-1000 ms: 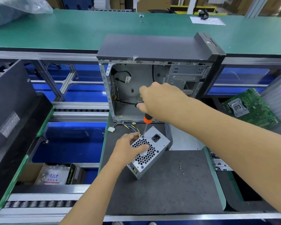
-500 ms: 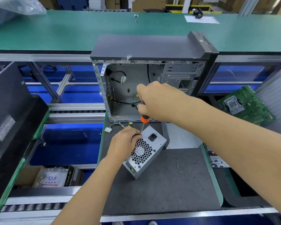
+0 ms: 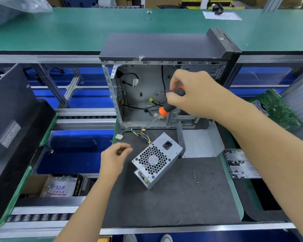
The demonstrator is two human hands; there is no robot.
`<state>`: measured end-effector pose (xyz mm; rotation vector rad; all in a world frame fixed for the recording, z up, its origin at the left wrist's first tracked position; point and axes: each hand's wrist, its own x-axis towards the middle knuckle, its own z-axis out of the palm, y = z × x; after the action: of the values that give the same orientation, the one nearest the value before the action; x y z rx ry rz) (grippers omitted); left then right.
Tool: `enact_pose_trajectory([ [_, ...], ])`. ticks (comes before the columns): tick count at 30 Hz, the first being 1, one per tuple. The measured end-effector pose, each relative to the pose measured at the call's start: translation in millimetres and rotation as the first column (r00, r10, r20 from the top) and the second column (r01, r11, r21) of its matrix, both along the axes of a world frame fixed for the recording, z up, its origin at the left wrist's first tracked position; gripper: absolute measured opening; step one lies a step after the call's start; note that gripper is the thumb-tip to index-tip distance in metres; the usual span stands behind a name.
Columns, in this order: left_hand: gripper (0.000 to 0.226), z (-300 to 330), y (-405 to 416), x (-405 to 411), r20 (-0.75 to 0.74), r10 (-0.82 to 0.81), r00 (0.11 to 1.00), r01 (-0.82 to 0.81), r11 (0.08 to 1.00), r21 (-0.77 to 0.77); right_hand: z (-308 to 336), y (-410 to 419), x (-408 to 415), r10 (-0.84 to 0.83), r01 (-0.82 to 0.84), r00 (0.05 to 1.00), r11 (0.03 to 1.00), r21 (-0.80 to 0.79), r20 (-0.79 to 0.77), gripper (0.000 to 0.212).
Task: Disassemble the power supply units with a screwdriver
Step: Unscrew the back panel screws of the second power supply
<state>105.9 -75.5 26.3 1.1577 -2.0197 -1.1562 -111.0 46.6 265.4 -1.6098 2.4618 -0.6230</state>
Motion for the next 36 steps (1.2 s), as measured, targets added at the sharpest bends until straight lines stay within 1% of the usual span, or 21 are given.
enact_pose_trajectory([
  [3,0.019,-27.5,12.0,23.7,0.129,-0.025,0.991,0.021,0.999,0.026,-12.3,6.3,-8.4,-0.071,0.075,0.993,0.996,-0.038,0.095,0.016],
  [5,0.012,-44.2,26.5,36.5,0.204,-0.091,0.975,0.097,0.995,-0.022,-21.4,10.0,-11.9,-0.114,0.119,0.987,0.992,-0.034,0.117,0.016],
  [6,0.013,-51.8,34.4,40.8,0.232,-0.133,0.964,0.15,0.987,-0.059,-25.4,11.5,-13.5,-0.129,0.134,0.984,0.99,-0.033,0.123,0.016],
  [7,0.017,-58.7,42.2,44.0,0.244,-0.168,0.955,0.195,0.977,-0.089,-28.9,12.7,-14.5,-0.137,0.142,0.982,0.989,-0.03,0.129,0.016],
  [9,0.024,-67.4,53.9,45.5,0.242,-0.195,0.95,0.227,0.967,-0.113,-34.5,14.5,-15.8,-0.144,0.15,0.979,0.988,-0.03,0.146,0.015],
  [14,0.019,-72.4,60.2,41.3,0.331,-0.17,0.928,0.251,0.943,-0.22,-43.8,18.7,-13.9,-0.136,0.146,0.973,0.988,-0.04,0.188,0.014],
  [17,0.018,-76.8,54.7,47.8,0.359,-0.199,0.912,0.285,0.937,-0.204,-47.0,20.8,-12.7,-0.118,0.125,0.974,0.992,-0.027,0.191,0.014],
  [20,0.014,-79.6,49.8,52.3,0.395,-0.229,0.89,0.31,0.938,-0.155,-48.7,21.9,-11.2,-0.067,0.068,0.982,0.998,-0.002,0.174,0.013],
  [22,0.016,-78.1,49.2,52.9,0.408,-0.247,0.879,0.321,0.939,-0.123,-49.8,21.8,-8.6,-0.033,0.031,0.984,0.999,0.017,0.174,0.012],
  [25,0.021,-75.7,51.3,52.4,0.391,-0.251,0.885,0.322,0.938,-0.127,-51.2,20.1,-4.3,-0.014,0.009,0.984,1.0,0.03,0.178,0.012],
  [26,0.019,-73.4,53.1,50.7,0.367,-0.232,0.901,0.295,0.947,-0.127,-51.8,19.1,-2.9,-0.01,0.004,0.984,0.999,0.034,0.178,0.013],
  [27,0.018,-69.5,55.1,48.5,0.316,-0.187,0.93,0.231,0.967,-0.108,-52.6,18.1,-1.3,-0.007,0.0,0.984,0.999,0.039,0.18,0.013],
  [28,0.02,-63.2,57.1,44.8,0.238,-0.11,0.965,0.129,0.99,-0.065,-53.8,16.9,0.3,-0.004,-0.005,0.983,0.999,0.045,0.183,0.014],
  [29,0.021,-54.8,58.8,39.6,0.14,-0.016,0.99,0.015,1.0,0.002,-55.1,15.9,1.8,-0.001,-0.008,0.982,0.999,0.051,0.187,0.014],
  [30,0.021,-45.8,60.7,33.2,0.033,0.074,0.997,-0.077,0.993,0.09,-56.7,14.8,3.3,0.0,-0.012,0.982,0.998,0.058,0.189,0.014],
  [31,0.02,-36.9,62.8,26.3,-0.078,0.144,0.987,-0.127,0.973,0.192,-58.0,13.7,4.9,0.003,-0.016,0.982,0.998,0.065,0.188,0.015],
  [32,0.022,-27.8,65.0,19.8,-0.176,0.188,0.966,-0.132,0.948,0.291,-59.1,12.4,6.5,0.006,-0.02,0.982,0.997,0.071,0.187,0.015],
  [33,0.025,-19.2,66.9,14.7,-0.254,0.208,0.945,-0.104,0.923,0.371,-59.7,11.2,7.6,0.008,-0.022,0.982,0.997,0.075,0.188,0.016],
  [34,0.026,-11.7,68.6,10.9,-0.308,0.215,0.927,-0.066,0.901,0.429,-60.0,10.2,8.2,0.007,-0.023,0.981,0.997,0.079,0.192,0.016],
  [36,0.023,-3.4,71.9,7.8,-0.358,0.224,0.906,-0.02,0.869,0.494,-60.2,8.8,8.6,0.006,-0.023,0.98,0.996,0.086,0.197,0.016],
])
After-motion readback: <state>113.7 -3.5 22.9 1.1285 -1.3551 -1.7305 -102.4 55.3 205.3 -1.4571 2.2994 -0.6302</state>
